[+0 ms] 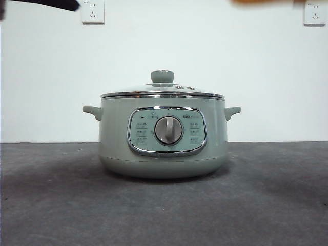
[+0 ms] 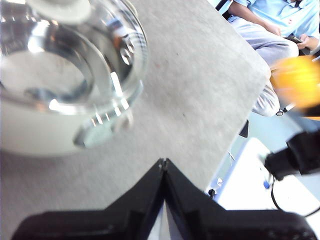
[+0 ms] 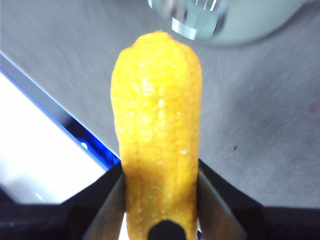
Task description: Pick up the corn,open the lid,put the corn in the pot,close the lid
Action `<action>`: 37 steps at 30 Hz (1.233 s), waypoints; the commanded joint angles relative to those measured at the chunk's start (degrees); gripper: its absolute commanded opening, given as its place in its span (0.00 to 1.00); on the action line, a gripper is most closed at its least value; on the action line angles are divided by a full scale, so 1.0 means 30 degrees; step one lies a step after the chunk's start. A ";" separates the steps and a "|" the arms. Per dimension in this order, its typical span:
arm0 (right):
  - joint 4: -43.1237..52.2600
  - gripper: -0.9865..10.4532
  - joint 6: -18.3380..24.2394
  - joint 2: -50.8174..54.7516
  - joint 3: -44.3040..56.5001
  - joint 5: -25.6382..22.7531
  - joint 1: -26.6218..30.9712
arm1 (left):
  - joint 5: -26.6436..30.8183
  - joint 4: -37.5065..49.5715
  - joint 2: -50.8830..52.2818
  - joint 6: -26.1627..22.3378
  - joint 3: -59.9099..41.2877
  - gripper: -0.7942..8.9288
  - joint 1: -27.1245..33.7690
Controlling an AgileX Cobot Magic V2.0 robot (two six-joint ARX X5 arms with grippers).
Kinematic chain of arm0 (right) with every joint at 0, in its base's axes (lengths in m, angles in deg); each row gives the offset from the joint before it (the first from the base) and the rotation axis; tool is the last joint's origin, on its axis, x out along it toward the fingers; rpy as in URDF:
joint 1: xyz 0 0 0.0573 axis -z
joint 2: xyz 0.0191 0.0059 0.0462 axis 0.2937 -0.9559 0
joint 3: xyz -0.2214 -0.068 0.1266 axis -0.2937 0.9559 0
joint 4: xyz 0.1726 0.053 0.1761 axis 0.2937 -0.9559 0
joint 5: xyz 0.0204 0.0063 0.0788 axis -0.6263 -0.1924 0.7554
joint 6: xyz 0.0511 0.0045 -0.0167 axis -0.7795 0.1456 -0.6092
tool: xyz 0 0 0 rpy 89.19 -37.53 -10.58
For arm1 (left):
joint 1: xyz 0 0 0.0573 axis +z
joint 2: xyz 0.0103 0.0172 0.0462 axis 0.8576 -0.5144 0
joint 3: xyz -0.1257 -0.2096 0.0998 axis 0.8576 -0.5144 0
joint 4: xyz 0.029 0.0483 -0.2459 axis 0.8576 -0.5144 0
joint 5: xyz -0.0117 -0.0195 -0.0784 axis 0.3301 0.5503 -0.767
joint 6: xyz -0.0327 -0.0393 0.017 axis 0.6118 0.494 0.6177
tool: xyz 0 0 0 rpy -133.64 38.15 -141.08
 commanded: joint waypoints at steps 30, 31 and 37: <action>-0.1581 0.08 -0.3373 0.1158 -0.1996 -0.1486 -0.0007 | 0.9602 -0.5727 -1.5759 -0.2579 1.8914 0.67 -0.3701; -0.1581 0.08 -0.3373 0.1158 -0.1996 -0.1494 -0.0007 | 0.9814 -0.5646 -1.5941 -0.2594 1.8914 0.67 -0.3818; -0.1581 0.08 -0.3366 0.1158 -0.1989 -0.1494 -0.0007 | 1.0928 -0.5654 -1.7041 -0.3963 1.8914 0.67 -0.4357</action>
